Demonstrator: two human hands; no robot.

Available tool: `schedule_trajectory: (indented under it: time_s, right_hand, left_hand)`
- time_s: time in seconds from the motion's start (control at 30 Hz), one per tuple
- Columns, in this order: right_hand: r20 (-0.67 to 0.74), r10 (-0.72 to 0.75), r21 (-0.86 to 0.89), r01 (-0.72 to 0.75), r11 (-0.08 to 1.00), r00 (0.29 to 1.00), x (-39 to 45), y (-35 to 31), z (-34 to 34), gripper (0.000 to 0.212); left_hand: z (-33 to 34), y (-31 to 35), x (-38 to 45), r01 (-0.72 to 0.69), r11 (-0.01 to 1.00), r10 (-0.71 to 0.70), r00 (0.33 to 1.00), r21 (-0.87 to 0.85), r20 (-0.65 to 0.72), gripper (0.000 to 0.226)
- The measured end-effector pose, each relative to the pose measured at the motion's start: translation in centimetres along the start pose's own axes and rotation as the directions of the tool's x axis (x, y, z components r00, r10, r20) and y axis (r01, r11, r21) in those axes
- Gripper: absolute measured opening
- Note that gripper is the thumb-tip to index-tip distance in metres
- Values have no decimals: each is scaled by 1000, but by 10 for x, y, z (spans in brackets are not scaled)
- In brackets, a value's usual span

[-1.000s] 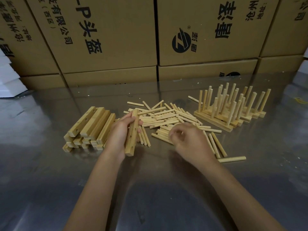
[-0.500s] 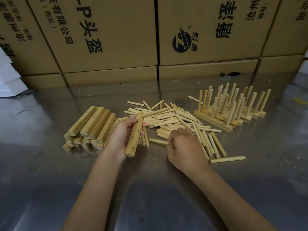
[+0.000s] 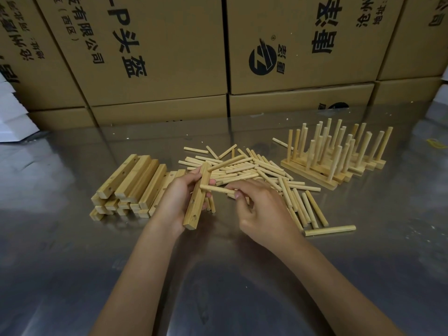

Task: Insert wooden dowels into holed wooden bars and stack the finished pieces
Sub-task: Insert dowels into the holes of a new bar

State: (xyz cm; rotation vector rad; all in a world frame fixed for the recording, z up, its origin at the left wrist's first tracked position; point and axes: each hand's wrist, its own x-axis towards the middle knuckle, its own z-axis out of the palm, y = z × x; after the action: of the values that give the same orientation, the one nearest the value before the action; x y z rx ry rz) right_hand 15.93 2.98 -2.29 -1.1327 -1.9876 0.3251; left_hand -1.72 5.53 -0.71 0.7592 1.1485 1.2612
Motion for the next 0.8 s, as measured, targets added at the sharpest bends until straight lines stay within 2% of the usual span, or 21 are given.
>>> schedule_trajectory:
  time_s: [0.17,0.47,0.63,0.73,0.8]
  right_hand:
    - [-29,-49,-43,48,998,998,0,-3,-1,28]
    - [-76,-78,-33,76,997,994,0,-5,-3,18]
    - [-117,27,81,-17,997,993,0,-4,1,14]
    - [-135,14,69,-5,998,991,-1,-4,2,16]
    - [-120,57,112,-44,993,991,-1,-4,2,17]
  left_hand:
    - [-1,-1,-2,-9,1000,9,1000,20,4,32]
    - [10,-10,-7,-146,956,146,989,254,16,33]
    - [12,-11,-8,-154,968,150,988,197,38,34]
    - [12,-12,-8,-167,969,161,986,181,51,34]
    - [13,-12,-9,-173,974,167,985,148,52,32]
